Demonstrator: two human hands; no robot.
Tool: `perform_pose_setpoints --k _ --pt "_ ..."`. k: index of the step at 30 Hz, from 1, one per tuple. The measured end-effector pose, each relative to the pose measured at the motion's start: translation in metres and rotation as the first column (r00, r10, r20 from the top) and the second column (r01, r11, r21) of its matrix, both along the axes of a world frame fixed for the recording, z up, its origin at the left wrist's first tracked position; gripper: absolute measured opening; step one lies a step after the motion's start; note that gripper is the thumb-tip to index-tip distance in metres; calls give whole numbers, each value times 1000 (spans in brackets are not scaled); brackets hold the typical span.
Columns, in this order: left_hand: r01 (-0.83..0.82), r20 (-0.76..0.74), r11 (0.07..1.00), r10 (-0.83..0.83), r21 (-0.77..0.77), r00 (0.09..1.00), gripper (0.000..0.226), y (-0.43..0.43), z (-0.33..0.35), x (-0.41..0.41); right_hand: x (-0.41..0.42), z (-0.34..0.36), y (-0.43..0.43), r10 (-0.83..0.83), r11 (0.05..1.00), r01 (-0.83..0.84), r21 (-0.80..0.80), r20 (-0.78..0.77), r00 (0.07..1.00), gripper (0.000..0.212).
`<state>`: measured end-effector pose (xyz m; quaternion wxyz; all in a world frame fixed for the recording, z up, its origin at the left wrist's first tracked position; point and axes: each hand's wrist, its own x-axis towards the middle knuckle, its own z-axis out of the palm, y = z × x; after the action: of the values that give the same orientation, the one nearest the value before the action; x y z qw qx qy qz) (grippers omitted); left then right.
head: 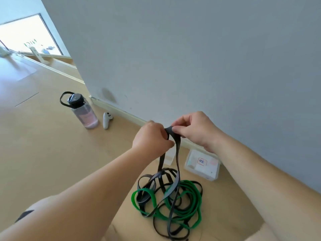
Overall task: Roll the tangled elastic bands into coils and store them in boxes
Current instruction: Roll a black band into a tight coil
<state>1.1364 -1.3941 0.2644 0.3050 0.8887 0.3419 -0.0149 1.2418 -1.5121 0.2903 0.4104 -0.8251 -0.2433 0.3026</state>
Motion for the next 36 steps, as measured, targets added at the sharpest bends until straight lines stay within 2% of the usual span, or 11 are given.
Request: perform_pose_setpoints --k 3,6,9,13,16,21,25,28,31,33,36 --pt "-25 103 999 19 49 994 36 -10 32 -3 -3 37 -20 -5 997 0 82 55 998 11" --pt "66 236 972 -11 -226 972 31 -22 55 -3 -10 72 -30 0 979 -19 205 93 996 16" --pt "192 348 770 42 -609 937 21 -40 69 -7 -15 100 -33 -83 917 53 394 59 995 21" --pt "294 491 639 152 -711 858 33 -47 75 -13 -5 132 -38 -247 788 191 586 16 969 23" --pt "328 562 778 40 -537 826 30 -52 80 -12 6 141 -43 -334 760 265 593 7 942 20" --pt "195 645 981 -145 -6 750 30 -47 65 -5 6 118 -47 -424 803 401 440 -50 904 17" --pt "95 605 932 -301 349 737 36 -34 54 -10 -8 101 -44 -304 919 299 257 -20 952 29" --pt "79 548 887 -349 455 760 32 -24 56 -12 -20 99 -36 -229 922 247 300 -93 969 31" --pt "169 415 849 -407 501 814 26 -13 48 -14 -25 102 -29 -170 930 203 307 -129 977 55" --pt "252 305 806 -463 535 832 53 -15 42 -13 -25 100 -25 -206 932 214 293 -56 977 61" --pt "289 284 769 -515 571 809 40 -24 41 -8 -16 90 -26 -344 914 292 283 157 926 53"
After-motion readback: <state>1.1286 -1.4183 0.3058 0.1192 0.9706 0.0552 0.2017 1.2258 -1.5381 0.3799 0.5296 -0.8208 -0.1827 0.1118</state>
